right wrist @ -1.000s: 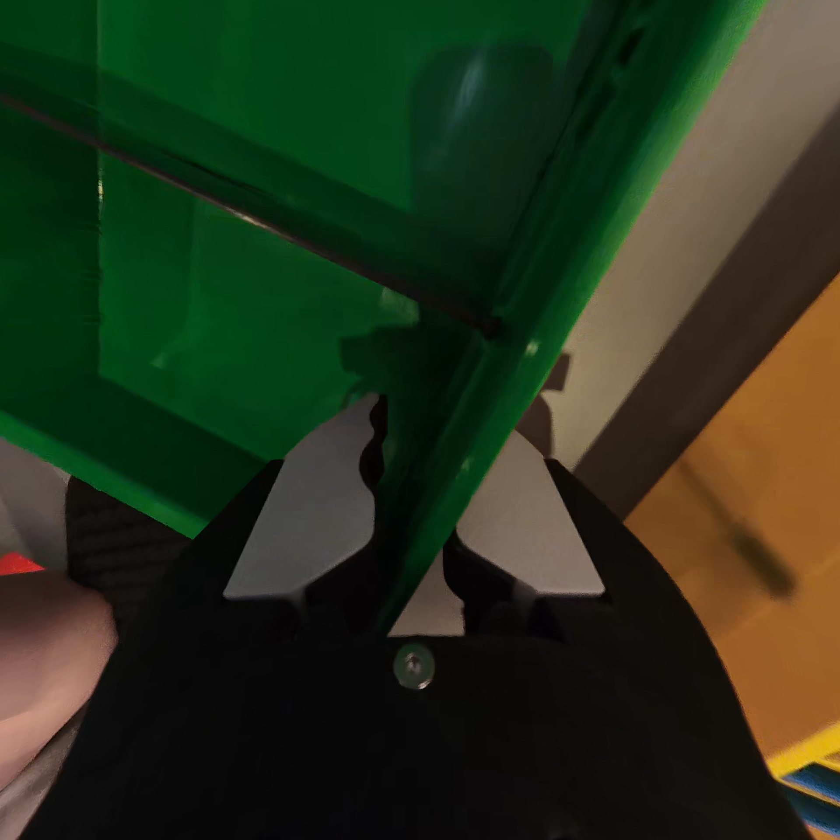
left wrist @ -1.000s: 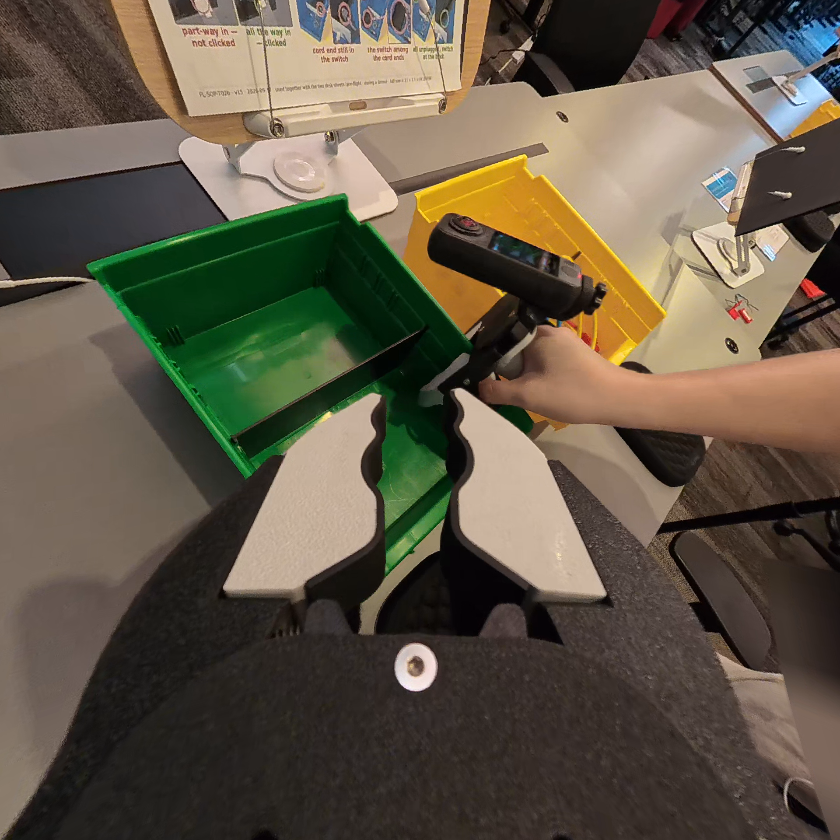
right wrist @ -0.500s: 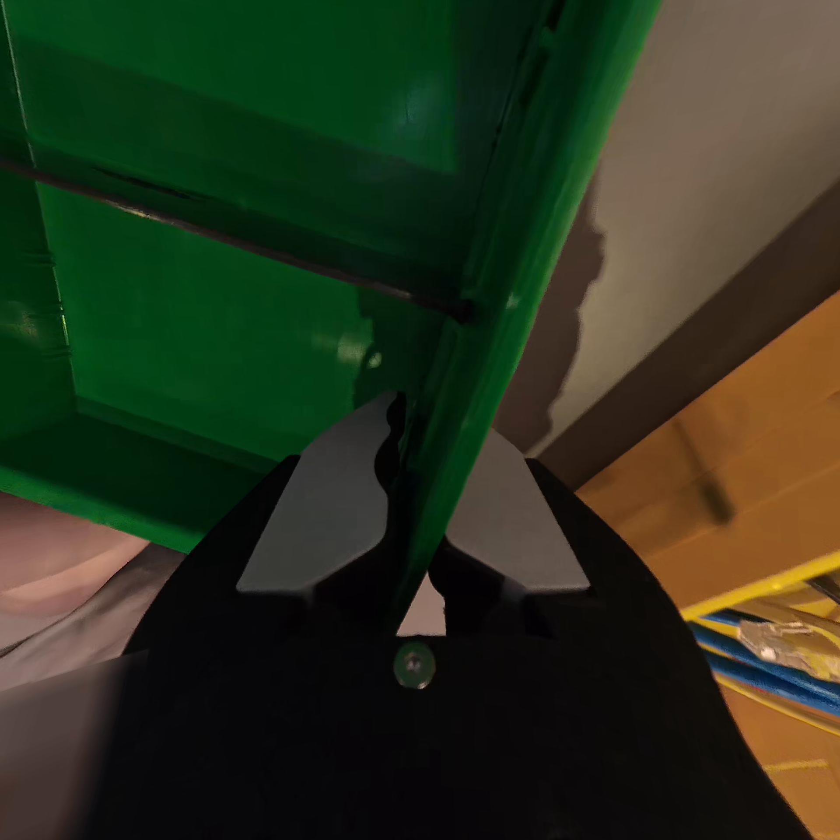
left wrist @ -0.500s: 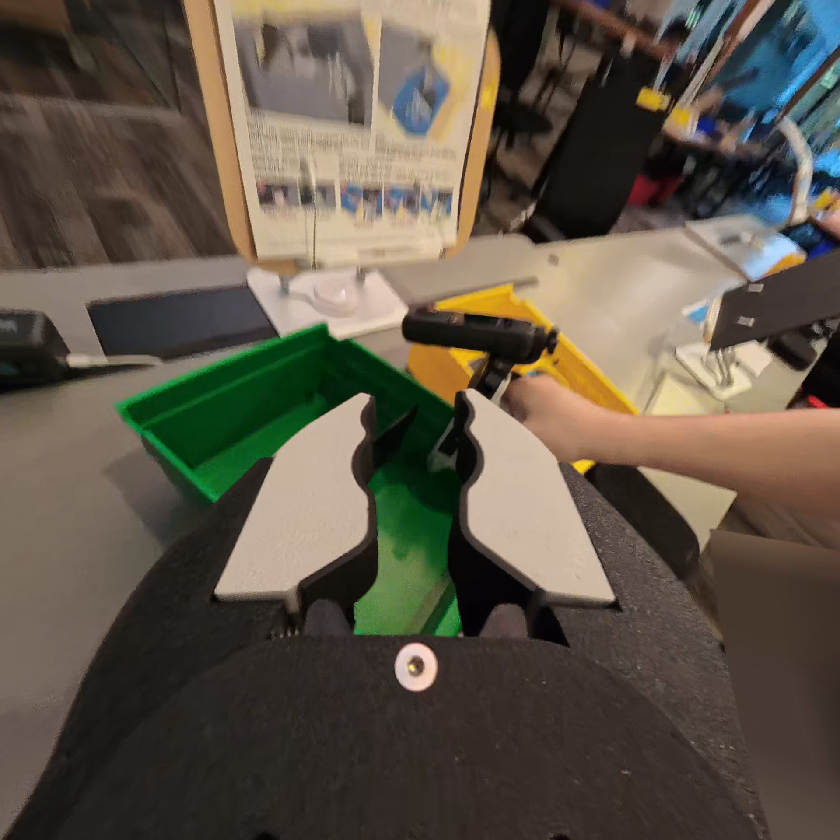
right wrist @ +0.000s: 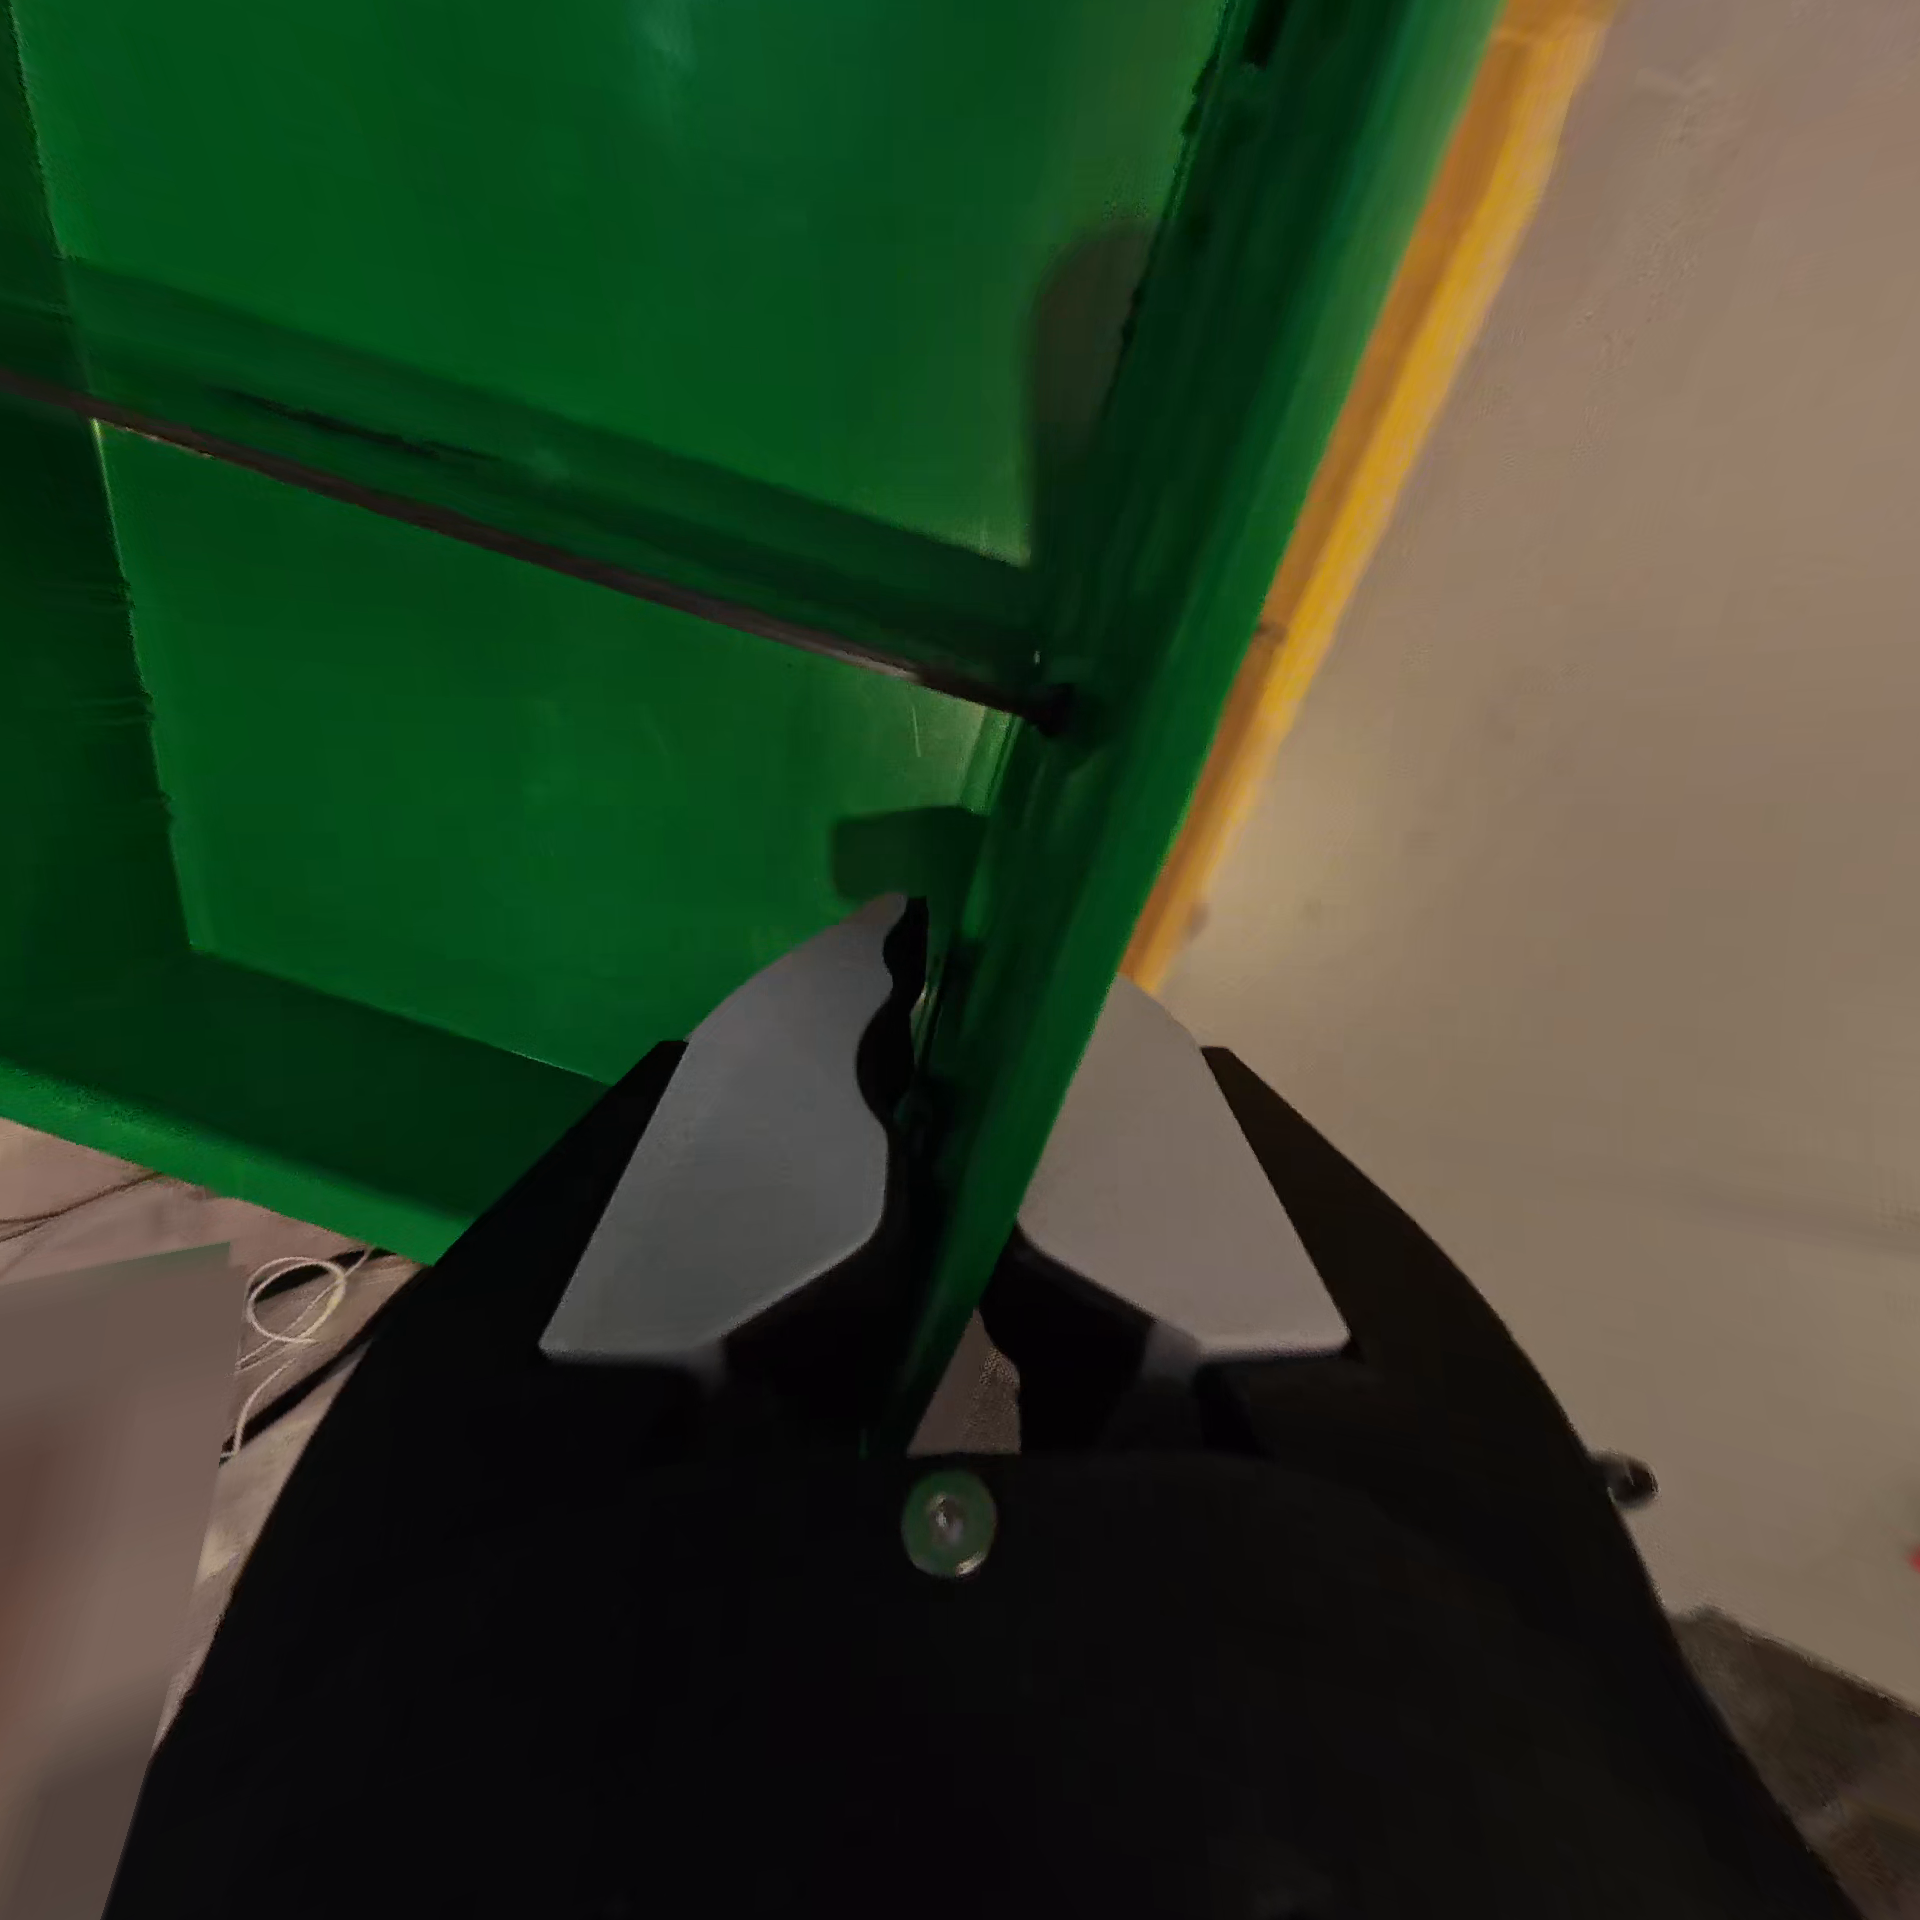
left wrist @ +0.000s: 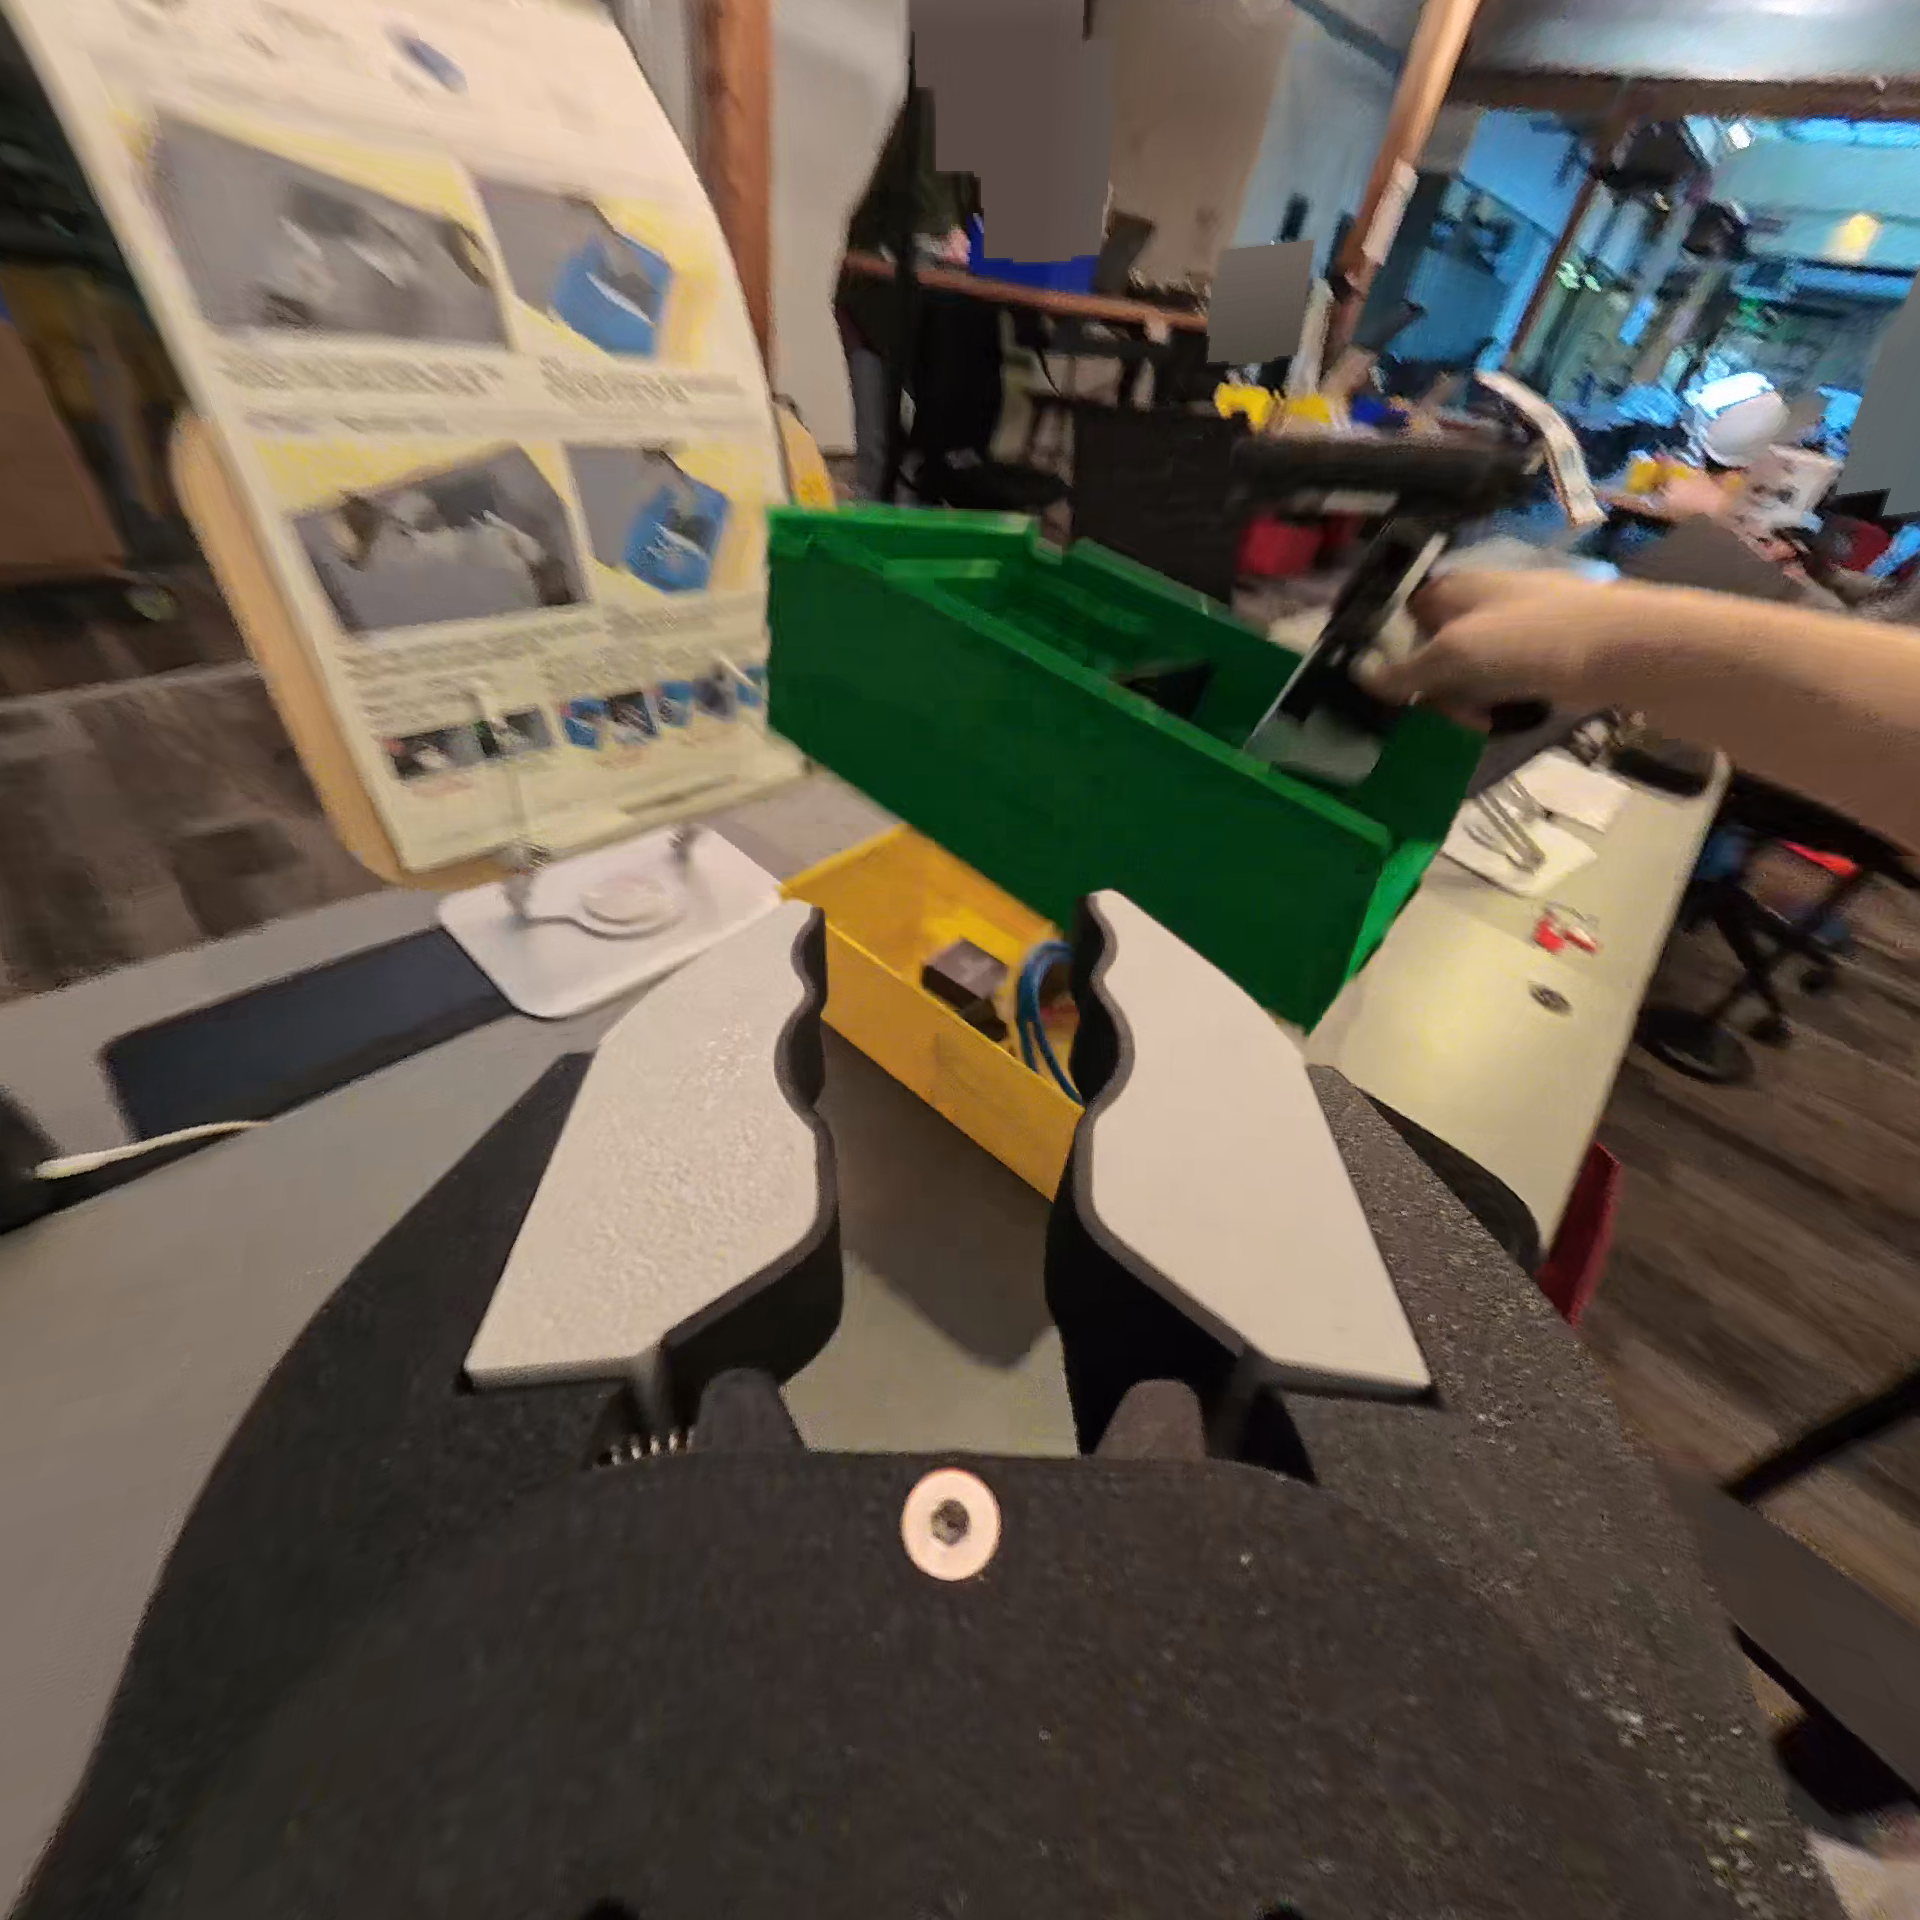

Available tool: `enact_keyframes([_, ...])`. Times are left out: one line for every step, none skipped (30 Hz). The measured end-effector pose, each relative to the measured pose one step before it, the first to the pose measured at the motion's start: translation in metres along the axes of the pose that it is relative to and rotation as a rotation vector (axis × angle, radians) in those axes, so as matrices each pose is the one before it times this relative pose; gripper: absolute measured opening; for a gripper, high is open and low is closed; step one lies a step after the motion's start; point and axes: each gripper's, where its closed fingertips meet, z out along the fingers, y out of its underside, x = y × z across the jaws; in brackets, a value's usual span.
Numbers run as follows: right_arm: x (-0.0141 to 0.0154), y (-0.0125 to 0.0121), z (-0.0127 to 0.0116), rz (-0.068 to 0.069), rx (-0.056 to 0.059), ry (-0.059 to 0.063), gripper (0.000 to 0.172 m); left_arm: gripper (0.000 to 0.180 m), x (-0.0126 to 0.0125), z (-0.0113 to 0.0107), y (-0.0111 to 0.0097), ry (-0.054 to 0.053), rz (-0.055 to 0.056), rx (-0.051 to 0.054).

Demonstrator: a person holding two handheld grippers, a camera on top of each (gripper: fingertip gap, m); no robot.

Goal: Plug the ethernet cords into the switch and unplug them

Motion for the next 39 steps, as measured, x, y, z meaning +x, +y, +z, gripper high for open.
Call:
enact_keyframes([0.02493, 0.01404, -0.01386, 0.0405, 0.0164, 0.0338, 0.010, 0.045, 0.00258, 0.01579, 0.00844, 0.0390, -0.0122, -0.0529])
enact_keyframes([0.02554, 0.01236, -0.01110, 0.0387, 0.0185, 0.0349, 0.010, 0.045, 0.00166, 0.01771, 0.00866, 0.0363, -0.0105, -0.0573])
enact_keyframes([0.02503, 0.01158, -0.00810, 0.0367, 0.0141, 0.0340, 0.010, 0.045, -0.00033, 0.01887, 0.00830, 0.0243, -0.0130, -0.0558])
enact_keyframes([0.02343, 0.01067, -0.00540, 0.0332, 0.0096, 0.0264, 0.010, 0.044, -0.00130, 0.01938, 0.00754, 0.0152, -0.0129, -0.0544])
enact_keyframes([0.02230, 0.00962, -0.00288, 0.0291, 0.0067, 0.0224, 0.011, 0.038, -0.00208, 0.01938, 0.00527, 0.0039, -0.0089, -0.0421])
enact_keyframes([0.02071, 0.00868, -0.00007, 0.0233, 0.0060, 0.0192, 0.011, 0.033, -0.00389, 0.01914, 0.00417, -0.0198, -0.0131, -0.0283])
enact_keyframes([0.01821, 0.00798, 0.00209, 0.0206, 0.0037, 0.0096, 0.011, 0.033, -0.00245, 0.01919, 0.00592, -0.0291, -0.0052, -0.0324])
enact_keyframes([0.01609, 0.00744, 0.00390, 0.0186, 0.0012, 0.0027, 0.011, 0.033, 0.00178, 0.01940, 0.00807, -0.0175, 0.0210, -0.0446])
enact_keyframes([0.01391, 0.00693, 0.00540, 0.0151, 0.0015, -0.0052, 0.011, 0.033, 0.00381, 0.01956, 0.00889, -0.0102, 0.0382, -0.0493])
enact_keyframes([0.01219, 0.00651, 0.00634, 0.0128, 0.0022, -0.0104, 0.011, 0.033, 0.00331, 0.01924, 0.00885, -0.0081, 0.0360, -0.0462])
enact_keyframes([0.01061, 0.00635, 0.00669, 0.0099, 0.0036, -0.0137, 0.011, 0.033, 0.00145, 0.01879, 0.00772, -0.0044, 0.0209, -0.0375])
enact_keyframes([0.00913, 0.00629, 0.00648, 0.0076, 0.0026, -0.0175, 0.011, 0.033, -0.00147, 0.01816, 0.00572, 0.0000, 0.0024, -0.0263])
enact_keyframes([0.00851, 0.00622, 0.00638, 0.0050, 0.0011, -0.0187, 0.011, 0.033, -0.00559, 0.01727, 0.00375, -0.0029, -0.0191, -0.0205])
enact_keyframes([0.00809, 0.00589, 0.00598, 0.0031, 0.0000, -0.0177, 0.011, 0.030, -0.00698, 0.01597, 0.00183, 0.0078, -0.0395, -0.0220])
enact_keyframes([0.00783, 0.00566, 0.00548, 0.0034, -0.0006, -0.0119, 0.011, 0.024, -0.00554, 0.01409, -0.00057, 0.0315, -0.0563, -0.0268])
enact_keyframes([0.00745, 0.00501, 0.00510, 0.0014, -0.0007, -0.0051, 0.011, 0.024, -0.00557, 0.01175, -0.00225, 0.0295, -0.0617, -0.0311])
enact_keyframes([0.00753, 0.00433, 0.00469, 0.0005, -0.0026, -0.0013, 0.011, 0.024, -0.00273, 0.00950, -0.00307, 0.0303, -0.0377, -0.0377])
enact_keyframes([0.00730, 0.00404, 0.00452, -0.0006, -0.0051, 0.0007, 0.011, 0.024, -0.00132, 0.00732, -0.00314, 0.0261, -0.0269, -0.0465])
enact_keyframes([0.00667, 0.00342, 0.00430, -0.0001, -0.0057, 0.0002, 0.011, 0.030, -0.00697, 0.00519, -0.00338, -0.0242, -0.0238, -0.0483])
enact_keyframes([0.00587, 0.00293, 0.00413, 0.0009, -0.0063, 0.0014, 0.011, 0.037, -0.01086, 0.00385, -0.00378, -0.0684, 0.0077, -0.0445])
enact_keyframes([0.00503, 0.00190, 0.00391, 0.0012, -0.0053, 0.0007, 0.011, 0.038, -0.01231, 0.00316, -0.00225, -0.0838, 0.0255, -0.0535])
enact_keyframes([0.00438, 0.00122, 0.00351, 0.0005, -0.0039, 0.0017, 0.011, 0.042, -0.01113, 0.00347, -0.00039, -0.0695, 0.0094, -0.0589])
enact_keyframes([0.00353, 0.00018, 0.00335, -0.0022, -0.0004, 0.0019, 0.011, 0.044, -0.00580, 0.00430, 0.00109, -0.0265, -0.0176, -0.0556])
enact_keyframes([0.00276, -0.00042, 0.00334, -0.0024, 0.0019, 0.0004, 0.011, 0.044, -0.00181, 0.00496, 0.00177, 0.0022, -0.0345, -0.0464])
enact_keyframes([0.00200, -0.00061, 0.00329, -0.0027, 0.0018, -0.0024, 0.011, 0.044, -0.00095, 0.00563, 0.00264, 0.0044, -0.0344, -0.0398])
enact_keyframes([0.00091, -0.00086, 0.00325, -0.0013, 0.0015, -0.0066, 0.011, 0.044, -0.00071, 0.00608, 0.00373, -0.0046, -0.0196, -0.0351])
enact_keyframes([0.00073, -0.00076, 0.00317, -0.0004, -0.0010, -0.0063, 0.011, 0.044, 0.00061, 0.00634, 0.00436, -0.0068, -0.0063, -0.0311])
enact_keyframes([0.00033, -0.00080, 0.00284, -0.0002, -0.0014, -0.0062, 0.011, 0.043, 0.00190, 0.00585, 0.00371, -0.0063, -0.0020, -0.0206])
enact_keyframes([0.00035, -0.00072, 0.00237, -0.0011, -0.0032, -0.0025, 0.011, 0.044, 0.00441, 0.00368, -0.00012, 0.0114, -0.0064, 0.0015])
enact_keyframes([0.00042, -0.00068, 0.00194, -0.0023, -0.0030, 0.0004, 0.011, 0.035, 0.00430, 0.00063, -0.00262, 0.0127, -0.0111, 0.0167])
enact_keyframes([0.00061, -0.00051, 0.00159, -0.0032, -0.0044, 0.0033, 0.011, 0.027, 0.00215, -0.00020, -0.00249, -0.0018, 0.0014, 0.0075])
enact_keyframes([0.00040, -0.00046, 0.00108, -0.0031, -0.0059, 0.0044, 0.011, 0.024, 0.00020, -0.00007, -0.00139, -0.0151, 0.0090, -0.0051])
enact_keyframes([0.00018, -0.00068, 0.00060, -0.0042, -0.0056, 0.0050, 0.011, 0.024, -0.00053, 0.00052, 0.00103, -0.0158, 0.0037, -0.0268])
enact_keyframes([0.00009, -0.00076, 0.00030, -0.0047, -0.0050, 0.0070, 0.011, 0.022, -0.00004, 0.00116, 0.00240, -0.0073, -0.0052, -0.0447])
enact_keyframes([-0.00007, -0.00108, -0.00002, -0.0049, -0.0025, 0.0071, 0.011, 0.020, 0.00109, 0.00209, 0.00441, 0.0047, -0.0165, -0.0628])
enact_keyframes([-0.00059, -0.00107, -0.00007, -0.0035, -0.0011, 0.0043, 0.011, 0.018, 0.00141, 0.00235, 0.00399, 0.0048, -0.0186, -0.0568])
enact_keyframes([-0.00100, -0.00086, 0.00015, -0.0006, -0.0016, -0.0013, 0.011, 0.016, -0.00033, 0.00078, 0.00064, -0.0104, -0.0088, -0.0300])
enact_keyframes([-0.00140, -0.00084, 0.00032, 0.0003, 0.0000, -0.0038, 0.011, 0.014, -0.00061, -0.00028, -0.00180, -0.0118, 0.0053, -0.0088])
enact_keyframes([-0.00140, -0.00066, 0.00045, -0.0003, 0.0025, -0.0021, 0.011, 0.013, 0.00023, -0.00062, -0.00179, 0.0000, 0.0102, -0.0055])
